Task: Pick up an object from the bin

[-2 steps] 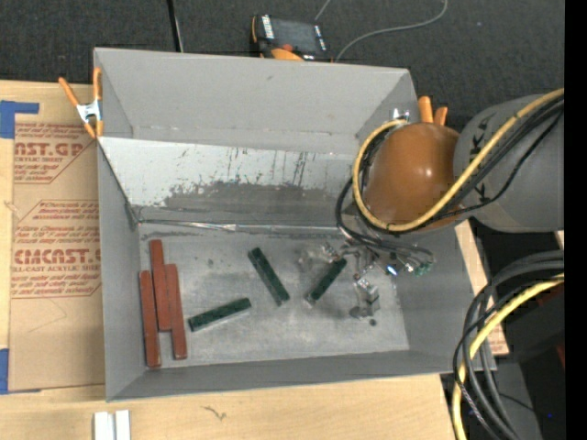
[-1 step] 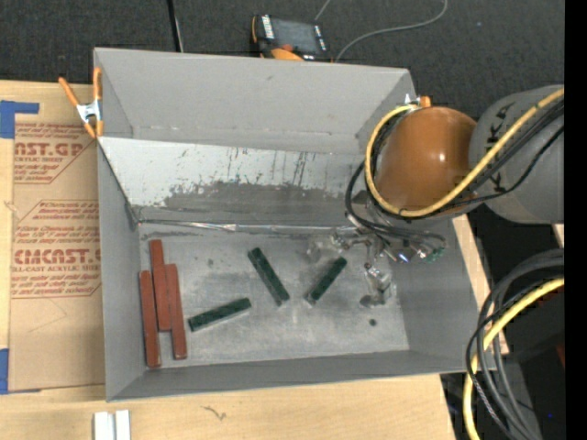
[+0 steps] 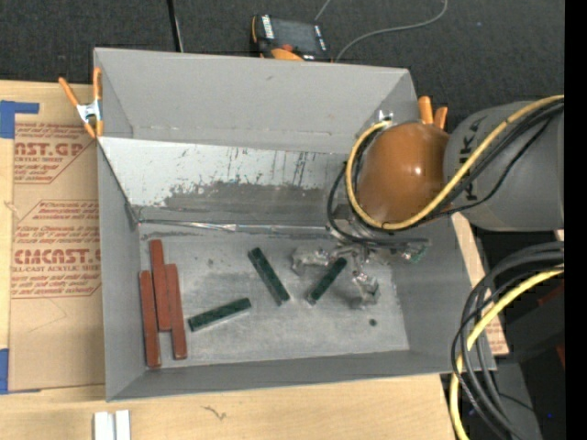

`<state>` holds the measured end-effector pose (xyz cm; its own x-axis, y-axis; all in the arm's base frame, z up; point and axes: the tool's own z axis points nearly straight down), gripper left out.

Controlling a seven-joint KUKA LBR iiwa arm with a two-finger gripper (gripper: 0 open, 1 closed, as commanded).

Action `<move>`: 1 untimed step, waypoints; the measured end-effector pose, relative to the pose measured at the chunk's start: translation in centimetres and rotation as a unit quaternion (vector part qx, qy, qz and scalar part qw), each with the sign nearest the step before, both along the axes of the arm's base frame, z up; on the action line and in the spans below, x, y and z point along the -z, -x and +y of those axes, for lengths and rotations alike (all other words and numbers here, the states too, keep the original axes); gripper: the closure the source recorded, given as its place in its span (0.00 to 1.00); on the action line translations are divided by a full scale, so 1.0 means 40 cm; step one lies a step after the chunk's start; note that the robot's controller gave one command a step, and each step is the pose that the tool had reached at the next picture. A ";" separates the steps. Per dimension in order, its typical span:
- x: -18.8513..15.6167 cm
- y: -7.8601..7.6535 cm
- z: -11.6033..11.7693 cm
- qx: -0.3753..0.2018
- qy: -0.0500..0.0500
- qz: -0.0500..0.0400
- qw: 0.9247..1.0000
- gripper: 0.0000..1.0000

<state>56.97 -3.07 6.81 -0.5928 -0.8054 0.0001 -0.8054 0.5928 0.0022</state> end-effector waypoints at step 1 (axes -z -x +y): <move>0.001 0.000 0.003 0.001 -0.001 -0.001 1.000 0.00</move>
Offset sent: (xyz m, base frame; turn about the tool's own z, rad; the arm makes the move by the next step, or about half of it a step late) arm 0.0000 0.0000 0.0000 0.0000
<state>56.98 -2.94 6.79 -0.5938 -0.8046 -0.0024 -0.8046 0.5938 0.0009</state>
